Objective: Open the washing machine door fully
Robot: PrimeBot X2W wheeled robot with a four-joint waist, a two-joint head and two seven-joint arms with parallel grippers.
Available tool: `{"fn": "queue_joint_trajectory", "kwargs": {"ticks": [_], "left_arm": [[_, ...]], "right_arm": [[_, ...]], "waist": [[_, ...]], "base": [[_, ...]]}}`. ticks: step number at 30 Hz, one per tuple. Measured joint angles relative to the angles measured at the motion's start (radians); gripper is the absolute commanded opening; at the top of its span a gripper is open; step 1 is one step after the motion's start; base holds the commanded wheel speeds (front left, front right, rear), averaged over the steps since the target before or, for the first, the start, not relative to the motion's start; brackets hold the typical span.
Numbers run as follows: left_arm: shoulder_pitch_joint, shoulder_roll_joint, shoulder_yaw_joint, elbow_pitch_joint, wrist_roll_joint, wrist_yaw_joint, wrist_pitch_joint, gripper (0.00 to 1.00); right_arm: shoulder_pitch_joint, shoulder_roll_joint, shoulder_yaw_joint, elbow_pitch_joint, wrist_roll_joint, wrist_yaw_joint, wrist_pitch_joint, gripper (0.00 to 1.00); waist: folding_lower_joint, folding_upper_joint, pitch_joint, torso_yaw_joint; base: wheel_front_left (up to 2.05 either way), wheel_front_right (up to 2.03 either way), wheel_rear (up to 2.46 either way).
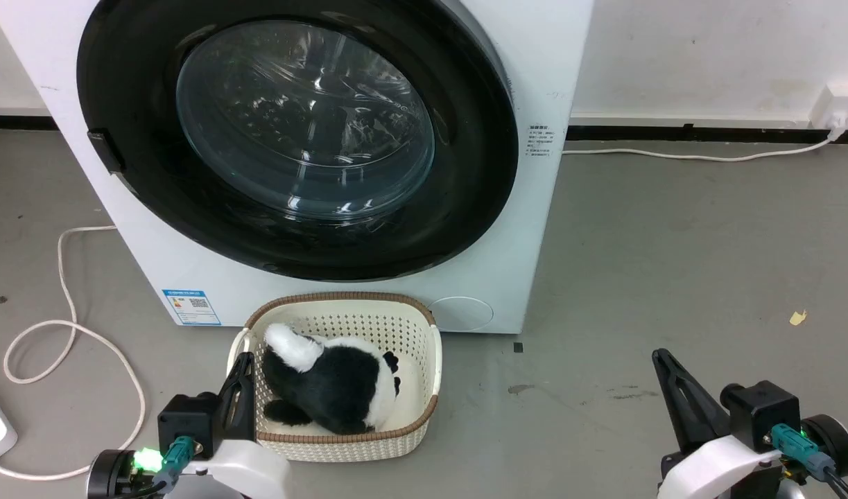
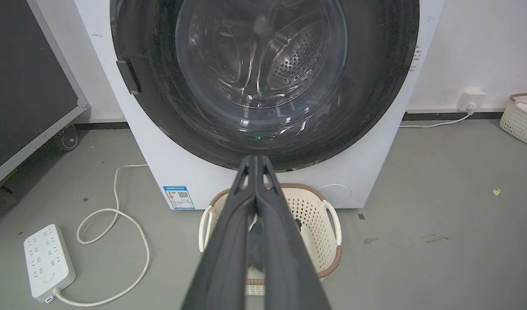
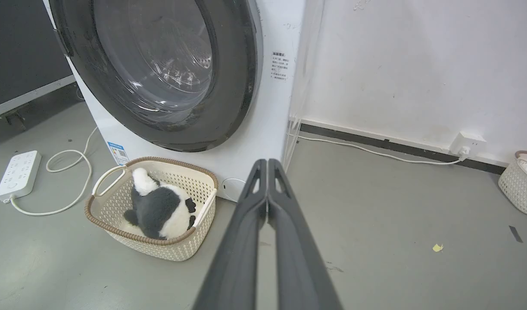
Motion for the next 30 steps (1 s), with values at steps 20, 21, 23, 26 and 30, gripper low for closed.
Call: {"fn": "queue_joint_trajectory", "kwargs": {"ticks": [20,21,23,26,30], "left_arm": [[0.000,0.000,0.000,0.000,0.000,0.000,0.000,0.00],[0.000,0.000,0.000,0.000,0.000,0.000,0.000,0.00],[0.000,0.000,0.000,0.000,0.000,0.000,0.000,0.00],[0.000,0.000,0.000,0.000,0.000,0.000,0.000,0.00],[0.001,0.000,0.000,0.001,-0.002,0.000,0.000,1.00]], "right_arm": [[0.000,0.000,0.000,0.000,0.000,0.000,0.000,0.00],[0.000,0.000,0.000,0.000,0.000,0.000,0.000,0.00],[0.000,0.000,0.000,0.000,0.000,0.000,0.000,0.00],[0.000,0.000,0.000,0.000,0.000,0.000,0.000,0.00],[0.001,0.000,0.001,0.000,0.000,0.000,0.000,1.00]], "waist": [[0.0000,0.0000,0.000,0.000],[0.0000,0.0000,0.000,0.000],[0.0000,0.0000,0.000,0.000],[0.0000,0.0000,0.000,0.000],[0.0000,0.0000,0.000,0.000]], "base": [[0.00,0.00,0.00],[0.00,0.00,0.00],[0.00,0.00,0.00],[0.00,0.00,0.00],[0.00,0.00,0.00]]}}
